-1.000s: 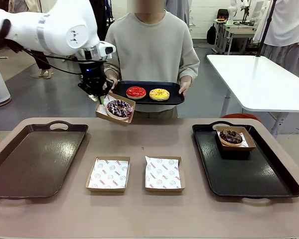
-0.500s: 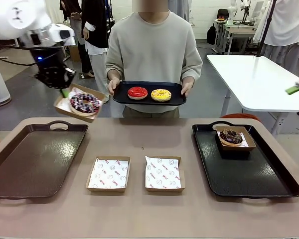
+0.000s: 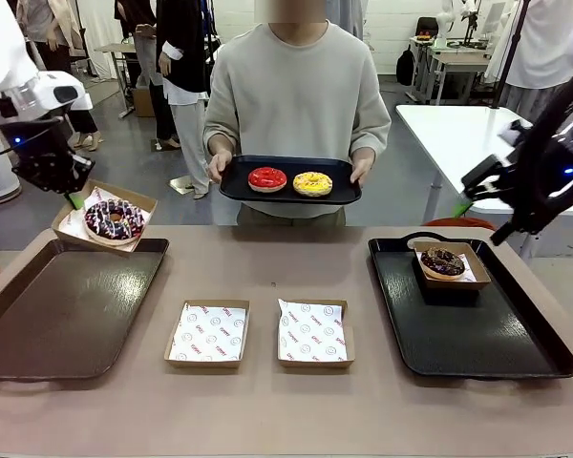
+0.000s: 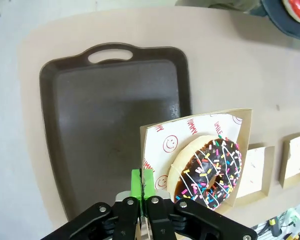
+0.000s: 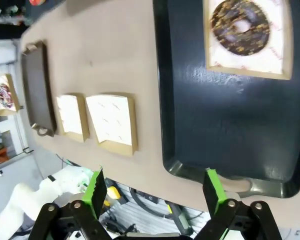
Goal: Individually package the donuts and arrange them on the tray.
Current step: Place the picked Paper togo box on the Handle tray while simultaneously picking up another Paper togo box from the table with the other hand.
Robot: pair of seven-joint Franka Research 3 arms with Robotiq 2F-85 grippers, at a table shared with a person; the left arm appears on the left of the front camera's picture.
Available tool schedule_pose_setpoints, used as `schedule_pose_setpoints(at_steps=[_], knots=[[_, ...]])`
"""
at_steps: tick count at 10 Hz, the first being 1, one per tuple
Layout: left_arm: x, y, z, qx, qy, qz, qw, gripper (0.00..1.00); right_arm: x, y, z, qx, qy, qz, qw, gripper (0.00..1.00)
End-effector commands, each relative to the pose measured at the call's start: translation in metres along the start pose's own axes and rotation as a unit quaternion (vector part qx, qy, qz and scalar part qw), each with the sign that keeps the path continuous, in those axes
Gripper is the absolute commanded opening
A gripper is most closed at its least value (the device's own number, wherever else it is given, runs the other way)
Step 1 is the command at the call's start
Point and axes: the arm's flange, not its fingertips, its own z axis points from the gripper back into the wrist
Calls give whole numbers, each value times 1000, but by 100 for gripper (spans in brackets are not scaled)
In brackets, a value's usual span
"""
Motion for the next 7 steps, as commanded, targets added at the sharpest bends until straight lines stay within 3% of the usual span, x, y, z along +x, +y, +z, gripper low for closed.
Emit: schedule_pose_setpoints(at_steps=[1,4,6,7], knots=[[5,-7,-15,-16,-1,-12,1000,1,-4,18,-21,-32,-12,-11,999,100],[12,-5,-31,-22,24,-4,999,1,-3,37,-56,-61,-27,-14,998,100],[13,-2,-25,-35,30,8,999,1,-13,41,-60,-55,-28,-8,998,100],[9,-9,-38,-13,26,-3,1000,1,-3,40,-53,-41,-20,0,999,100]])
